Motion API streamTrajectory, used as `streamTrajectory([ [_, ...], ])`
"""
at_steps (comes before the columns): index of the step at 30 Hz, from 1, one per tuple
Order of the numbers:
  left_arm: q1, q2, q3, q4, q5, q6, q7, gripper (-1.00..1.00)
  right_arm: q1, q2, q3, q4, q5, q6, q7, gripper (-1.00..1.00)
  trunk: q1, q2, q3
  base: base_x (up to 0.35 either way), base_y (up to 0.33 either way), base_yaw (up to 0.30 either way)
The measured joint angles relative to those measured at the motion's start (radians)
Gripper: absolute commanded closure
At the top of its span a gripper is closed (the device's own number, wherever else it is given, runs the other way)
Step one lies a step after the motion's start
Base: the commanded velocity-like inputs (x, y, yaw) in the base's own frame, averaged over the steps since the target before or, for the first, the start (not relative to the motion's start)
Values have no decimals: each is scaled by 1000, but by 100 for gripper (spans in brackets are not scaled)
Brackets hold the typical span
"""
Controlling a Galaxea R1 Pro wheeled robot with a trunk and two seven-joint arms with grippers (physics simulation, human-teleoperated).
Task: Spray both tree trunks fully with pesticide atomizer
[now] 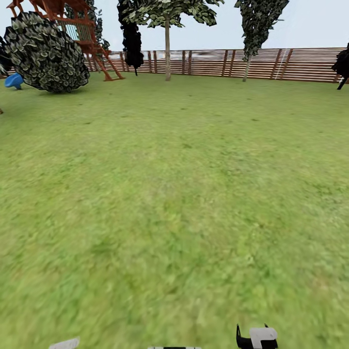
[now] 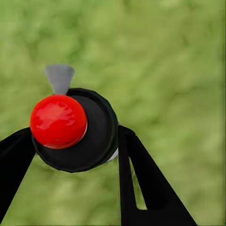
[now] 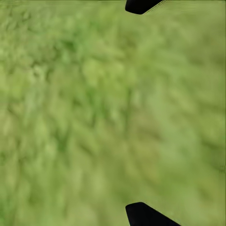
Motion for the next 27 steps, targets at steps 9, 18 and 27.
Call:
streamTrajectory([
  [9, 0, 0, 0, 0, 0, 0, 0, 100, 0, 0, 0, 0, 0, 0, 0, -100, 0, 0, 0, 339, 0, 0],
  [18, 0, 0, 0, 0, 0, 2, 0, 100, 0, 0, 0, 0, 0, 0, 0, -100, 0, 0, 0, 339, 0, 0],
  [27, 0, 0, 0, 0, 0, 2, 0, 100, 0, 0, 0, 0, 0, 0, 0, -100, 0, 0, 0, 339, 0, 0],
])
